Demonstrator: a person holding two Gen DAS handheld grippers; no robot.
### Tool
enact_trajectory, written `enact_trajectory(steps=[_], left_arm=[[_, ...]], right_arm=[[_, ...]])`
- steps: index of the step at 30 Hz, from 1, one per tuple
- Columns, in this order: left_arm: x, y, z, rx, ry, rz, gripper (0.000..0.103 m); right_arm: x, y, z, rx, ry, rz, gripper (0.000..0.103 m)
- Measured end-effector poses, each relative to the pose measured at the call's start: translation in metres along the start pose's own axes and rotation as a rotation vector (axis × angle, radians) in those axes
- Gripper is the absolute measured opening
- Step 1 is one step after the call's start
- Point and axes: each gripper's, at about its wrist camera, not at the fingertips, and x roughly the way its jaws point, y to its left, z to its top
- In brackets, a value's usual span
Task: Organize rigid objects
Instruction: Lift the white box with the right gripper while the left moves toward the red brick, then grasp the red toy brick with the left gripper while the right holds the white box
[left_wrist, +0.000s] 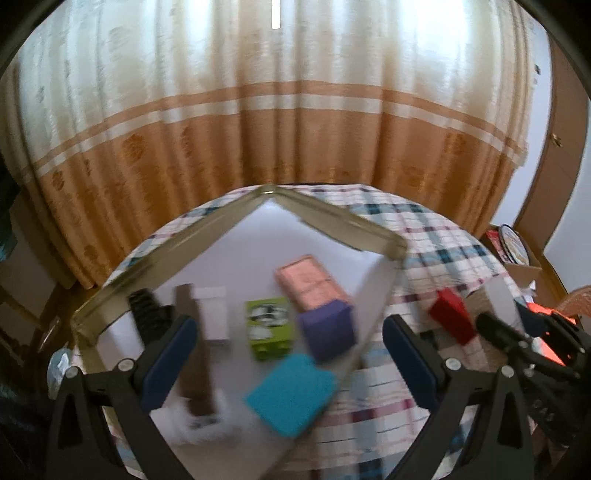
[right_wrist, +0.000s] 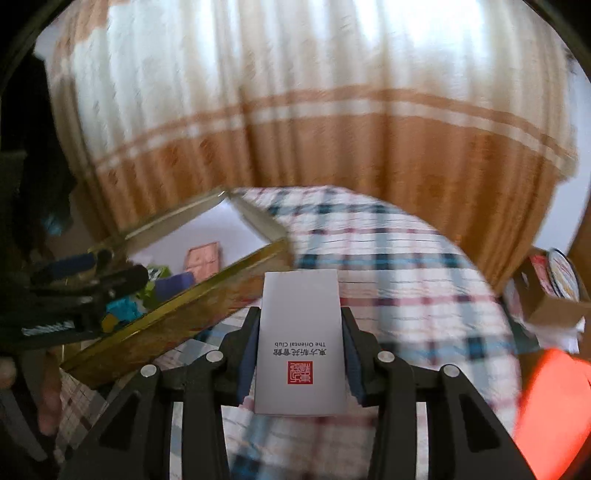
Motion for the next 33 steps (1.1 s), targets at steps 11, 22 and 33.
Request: enact_trajectory(steps=[11,22,33], left_arm=[[-0.003,-0.093,-0.009,0.165,-0.003,-0.089,0.102],[0.029,-0.134,-0.010,0.178,0.041,-0.102,0.102],[0.058,-0.144,-0.011,0.160,0.081,-0.106,0.101]], right_arm=[[-0.030,-0.074,-0.028,0.162,-0.027,-0.123,0.043],[-0.026,-0.089,-0.040,0.222,-0.047,-0.135,0.043],[-0.023,-0.088,-0.041,0.221,-0.042,-0.154,0.043]])
